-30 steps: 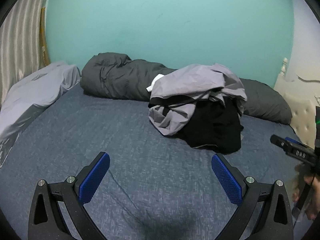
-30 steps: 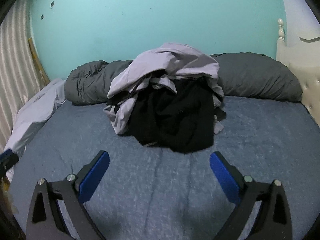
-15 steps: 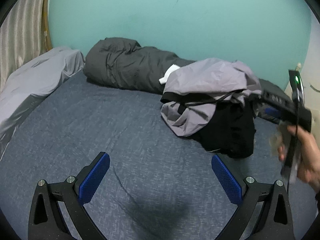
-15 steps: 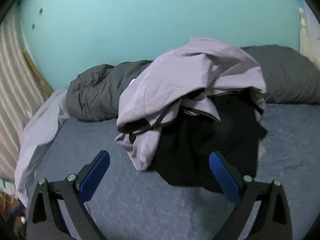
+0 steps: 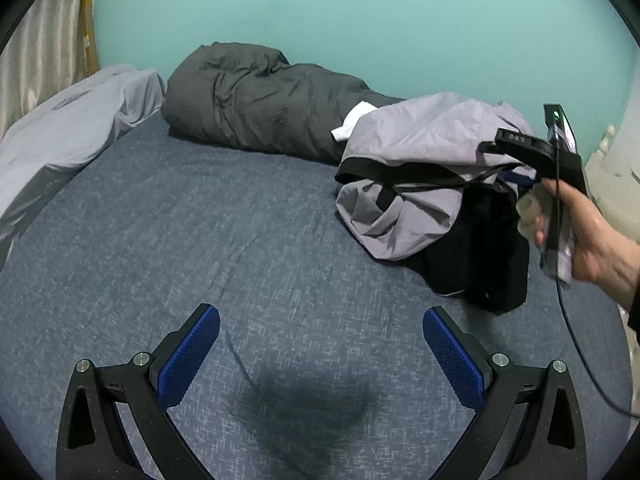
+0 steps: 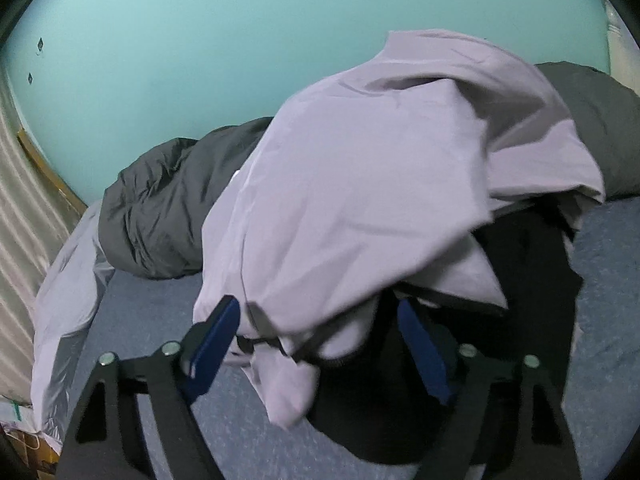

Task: Fold clothes
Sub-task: 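Reach the right gripper into the clothes pile and grasp the lavender jacket, then lift the lavender jacket with the right gripper and pull it off the pile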

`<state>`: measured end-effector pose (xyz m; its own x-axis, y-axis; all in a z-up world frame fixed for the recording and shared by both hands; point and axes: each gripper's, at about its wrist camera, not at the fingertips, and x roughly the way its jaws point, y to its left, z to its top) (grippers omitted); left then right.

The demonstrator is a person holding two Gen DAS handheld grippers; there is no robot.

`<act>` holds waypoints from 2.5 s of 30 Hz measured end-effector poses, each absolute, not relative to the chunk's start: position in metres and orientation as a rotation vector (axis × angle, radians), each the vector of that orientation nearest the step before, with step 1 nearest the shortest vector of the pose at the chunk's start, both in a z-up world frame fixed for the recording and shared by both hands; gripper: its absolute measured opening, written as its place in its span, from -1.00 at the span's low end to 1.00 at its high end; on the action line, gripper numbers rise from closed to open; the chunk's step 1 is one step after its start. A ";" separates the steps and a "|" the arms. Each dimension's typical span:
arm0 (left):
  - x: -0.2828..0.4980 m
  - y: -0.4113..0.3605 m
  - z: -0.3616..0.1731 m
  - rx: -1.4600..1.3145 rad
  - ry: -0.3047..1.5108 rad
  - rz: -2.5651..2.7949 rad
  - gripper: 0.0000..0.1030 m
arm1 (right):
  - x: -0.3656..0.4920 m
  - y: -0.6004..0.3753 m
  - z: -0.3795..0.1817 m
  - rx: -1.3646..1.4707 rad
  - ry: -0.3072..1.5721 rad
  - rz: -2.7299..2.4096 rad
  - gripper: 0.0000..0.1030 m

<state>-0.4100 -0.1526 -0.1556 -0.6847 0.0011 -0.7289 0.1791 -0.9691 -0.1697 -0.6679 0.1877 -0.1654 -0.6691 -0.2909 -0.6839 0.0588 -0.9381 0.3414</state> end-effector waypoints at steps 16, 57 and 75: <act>-0.353 -0.149 -0.157 1.154 0.333 -2.775 1.00 | -0.587 0.193 -0.137 0.953 -0.247 -2.662 -0.90; -0.012 -0.086 -0.117 0.925 0.285 -2.945 1.00 | -0.103 0.257 -0.048 0.723 -0.295 -2.587 -0.93; 0.029 -0.067 -0.040 0.831 0.282 -3.066 1.00 | -0.008 0.236 0.133 0.407 -0.197 -2.574 -0.94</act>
